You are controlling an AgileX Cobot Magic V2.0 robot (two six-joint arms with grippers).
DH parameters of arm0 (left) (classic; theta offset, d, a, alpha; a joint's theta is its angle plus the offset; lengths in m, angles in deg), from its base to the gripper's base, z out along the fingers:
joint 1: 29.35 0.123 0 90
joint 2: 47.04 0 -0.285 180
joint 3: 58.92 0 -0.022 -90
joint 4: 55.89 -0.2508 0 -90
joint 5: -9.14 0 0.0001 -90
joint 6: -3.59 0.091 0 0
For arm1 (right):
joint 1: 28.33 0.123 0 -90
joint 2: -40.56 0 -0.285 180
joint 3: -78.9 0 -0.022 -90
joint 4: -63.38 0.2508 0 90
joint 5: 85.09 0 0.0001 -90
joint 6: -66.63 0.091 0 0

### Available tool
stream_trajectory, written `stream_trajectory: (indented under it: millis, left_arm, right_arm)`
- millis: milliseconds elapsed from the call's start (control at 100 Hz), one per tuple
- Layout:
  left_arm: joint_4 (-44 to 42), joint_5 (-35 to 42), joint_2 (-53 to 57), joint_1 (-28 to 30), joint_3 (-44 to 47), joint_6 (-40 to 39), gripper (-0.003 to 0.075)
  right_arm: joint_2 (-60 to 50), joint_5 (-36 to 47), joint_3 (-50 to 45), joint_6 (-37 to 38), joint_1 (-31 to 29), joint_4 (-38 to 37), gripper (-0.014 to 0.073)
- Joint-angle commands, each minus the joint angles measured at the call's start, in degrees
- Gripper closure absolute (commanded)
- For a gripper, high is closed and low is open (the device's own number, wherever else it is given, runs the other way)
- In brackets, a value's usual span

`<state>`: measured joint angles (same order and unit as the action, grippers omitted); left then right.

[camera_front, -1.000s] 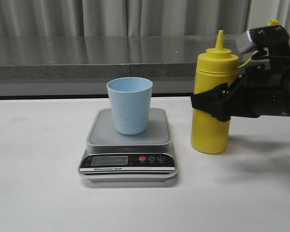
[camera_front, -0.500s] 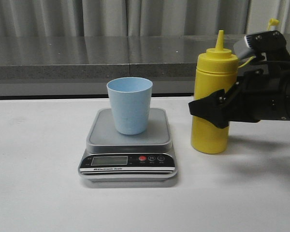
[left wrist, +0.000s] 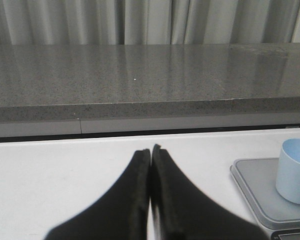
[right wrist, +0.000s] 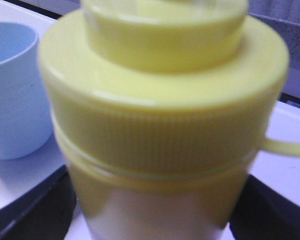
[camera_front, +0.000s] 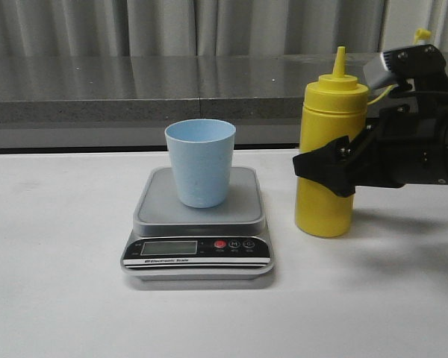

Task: Pour seasoning into cup on scale with both arms
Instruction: 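Open the right gripper and withdraw it from the bottle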

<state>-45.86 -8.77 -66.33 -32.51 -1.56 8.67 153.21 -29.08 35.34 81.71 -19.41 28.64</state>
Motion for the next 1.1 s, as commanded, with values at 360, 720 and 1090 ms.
stream_trajectory:
  millis: [360, 720, 1090]
  left_arm:
    - [0.8, 4.7, -0.4, 0.2, -1.4, -0.4, 0.0738]
    - [0.8, 4.7, -0.4, 0.2, -1.4, -0.4, 0.0738]
    - [0.8, 4.7, -0.4, 0.2, -1.4, -0.4, 0.0738]
  right_arm:
    - [-3.6, 6.0, -3.6, -0.6, 0.0, 3.3, -0.0003]
    - [-3.6, 8.5, -7.1, -0.7, -0.1, 6.4, -0.0003]
    - [-7.8, 8.3, -11.7, -1.9, -0.2, 8.9, -0.0003]
